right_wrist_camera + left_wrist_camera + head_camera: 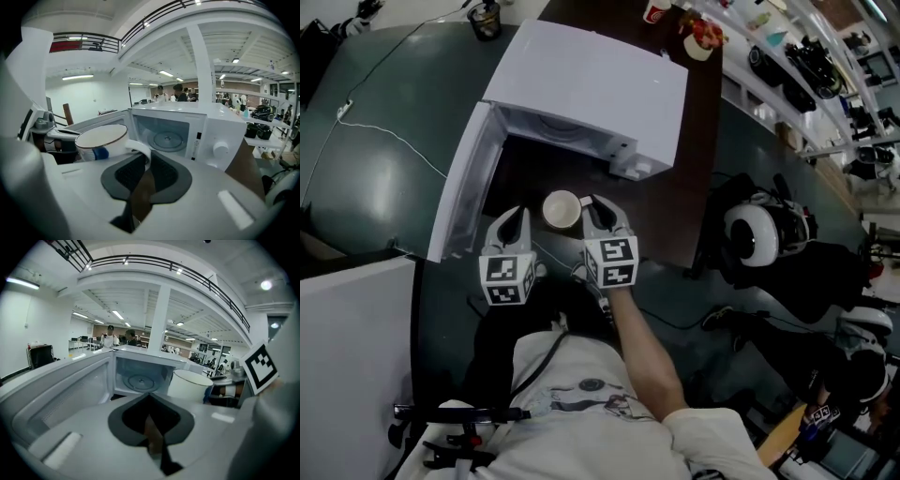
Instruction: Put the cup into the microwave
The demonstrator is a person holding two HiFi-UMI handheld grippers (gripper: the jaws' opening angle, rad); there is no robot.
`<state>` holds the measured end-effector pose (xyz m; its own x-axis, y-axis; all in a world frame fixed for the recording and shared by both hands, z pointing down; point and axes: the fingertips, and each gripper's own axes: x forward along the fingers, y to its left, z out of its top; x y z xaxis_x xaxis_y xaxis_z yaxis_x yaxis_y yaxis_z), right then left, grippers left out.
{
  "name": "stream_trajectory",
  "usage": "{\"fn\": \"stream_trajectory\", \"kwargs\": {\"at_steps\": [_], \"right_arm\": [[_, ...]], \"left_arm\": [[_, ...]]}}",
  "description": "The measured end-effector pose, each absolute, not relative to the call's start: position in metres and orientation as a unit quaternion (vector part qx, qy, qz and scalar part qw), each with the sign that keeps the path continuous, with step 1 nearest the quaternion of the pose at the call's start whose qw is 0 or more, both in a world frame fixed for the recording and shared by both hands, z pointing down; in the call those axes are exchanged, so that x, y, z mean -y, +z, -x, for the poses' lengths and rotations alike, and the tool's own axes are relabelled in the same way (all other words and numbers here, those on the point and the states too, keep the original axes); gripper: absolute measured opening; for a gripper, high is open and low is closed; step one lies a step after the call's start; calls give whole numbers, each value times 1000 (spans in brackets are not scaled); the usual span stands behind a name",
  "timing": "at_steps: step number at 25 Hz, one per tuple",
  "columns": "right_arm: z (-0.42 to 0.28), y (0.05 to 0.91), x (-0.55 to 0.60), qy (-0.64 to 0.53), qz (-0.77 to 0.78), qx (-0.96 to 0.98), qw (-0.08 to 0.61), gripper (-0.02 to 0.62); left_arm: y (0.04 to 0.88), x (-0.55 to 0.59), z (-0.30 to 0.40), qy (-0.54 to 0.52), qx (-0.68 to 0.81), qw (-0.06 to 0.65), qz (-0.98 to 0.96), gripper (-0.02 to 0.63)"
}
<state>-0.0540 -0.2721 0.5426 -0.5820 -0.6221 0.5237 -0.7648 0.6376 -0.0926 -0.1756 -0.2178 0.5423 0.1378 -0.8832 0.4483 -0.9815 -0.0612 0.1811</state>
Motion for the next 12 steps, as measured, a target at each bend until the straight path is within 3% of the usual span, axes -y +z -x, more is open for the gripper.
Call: {"fn": "stream_trajectory", "kwargs": {"at_steps": [12], "right_arm": [[89, 554, 313, 155, -390, 879, 226, 40]], "left_arm": [[545, 217, 199, 100, 673, 225, -698, -3]]}}
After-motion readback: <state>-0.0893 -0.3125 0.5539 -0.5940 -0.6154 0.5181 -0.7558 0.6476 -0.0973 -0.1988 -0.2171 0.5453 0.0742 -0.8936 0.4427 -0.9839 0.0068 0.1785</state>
